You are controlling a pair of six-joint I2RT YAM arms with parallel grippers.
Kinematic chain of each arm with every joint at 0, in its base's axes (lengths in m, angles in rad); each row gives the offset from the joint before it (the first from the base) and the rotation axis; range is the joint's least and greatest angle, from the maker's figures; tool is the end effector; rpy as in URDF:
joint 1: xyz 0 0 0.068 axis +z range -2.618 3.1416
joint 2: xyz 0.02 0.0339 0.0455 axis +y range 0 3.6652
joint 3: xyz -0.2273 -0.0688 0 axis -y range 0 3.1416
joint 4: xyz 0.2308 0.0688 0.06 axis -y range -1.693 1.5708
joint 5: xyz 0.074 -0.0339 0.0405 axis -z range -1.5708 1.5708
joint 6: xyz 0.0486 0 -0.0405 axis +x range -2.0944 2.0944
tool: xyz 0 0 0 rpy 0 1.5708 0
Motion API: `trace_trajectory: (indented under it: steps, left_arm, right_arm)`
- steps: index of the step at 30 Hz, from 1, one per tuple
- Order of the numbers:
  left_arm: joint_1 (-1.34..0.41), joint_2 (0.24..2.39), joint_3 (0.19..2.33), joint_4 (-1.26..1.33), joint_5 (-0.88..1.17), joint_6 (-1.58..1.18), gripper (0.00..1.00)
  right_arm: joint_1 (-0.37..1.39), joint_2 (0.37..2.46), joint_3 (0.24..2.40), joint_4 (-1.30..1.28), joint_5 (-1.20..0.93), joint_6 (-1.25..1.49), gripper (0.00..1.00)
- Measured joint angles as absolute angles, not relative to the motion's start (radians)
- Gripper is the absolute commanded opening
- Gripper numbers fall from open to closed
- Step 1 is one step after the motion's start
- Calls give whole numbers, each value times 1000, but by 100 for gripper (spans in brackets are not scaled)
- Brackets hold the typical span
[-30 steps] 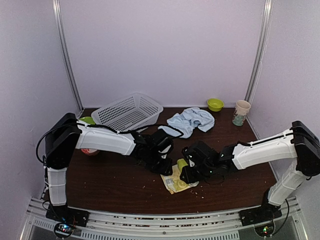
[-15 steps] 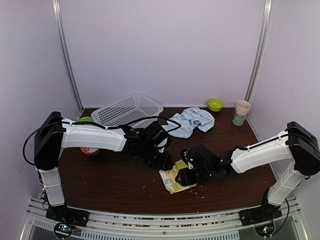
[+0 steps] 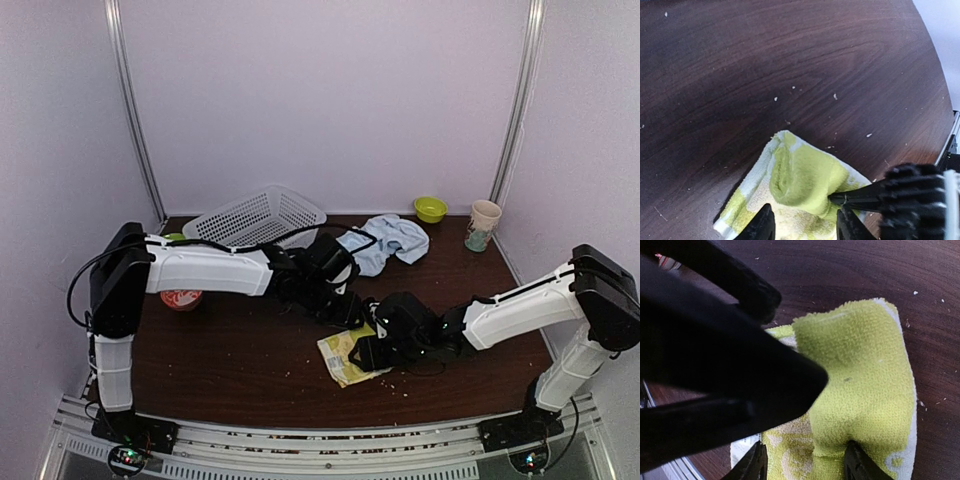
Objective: Roll the towels
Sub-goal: Roll the towel at the center of the board.
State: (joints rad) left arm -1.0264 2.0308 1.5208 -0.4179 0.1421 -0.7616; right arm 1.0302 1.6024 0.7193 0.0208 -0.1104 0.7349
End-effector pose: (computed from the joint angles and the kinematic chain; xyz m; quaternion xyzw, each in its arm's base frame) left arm 0.2141 -0.3670 0.1591 0.1472 0.9351 -0.2879 0.1449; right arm 0.1496 0.2597 0.1076 -0.1567 0.9235 0.3004 0.1800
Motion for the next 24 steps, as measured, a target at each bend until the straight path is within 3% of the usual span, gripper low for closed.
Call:
trace_trajectory:
  steps: [9, 13, 18, 22, 24]
  left_arm:
    - [-1016, 2109, 1549, -427, 175, -764, 31]
    - [-1011, 2135, 1554, -424, 177, -769, 23]
    - [-1003, 2164, 1555, -420, 177, -773, 13]
    - [-1002, 2168, 1555, -420, 177, -773, 5]
    - [-1002, 2168, 1556, -420, 177, -774, 2]
  right_arm:
    - [1029, 1600, 719, 20, -111, 736, 54]
    - [1031, 1589, 719, 10, -120, 722, 66]
    - [1032, 1544, 719, -48, -128, 700, 68]
    - [1032, 1482, 721, -126, -123, 685, 62]
    - [1032, 1449, 726, -162, -109, 683, 48]
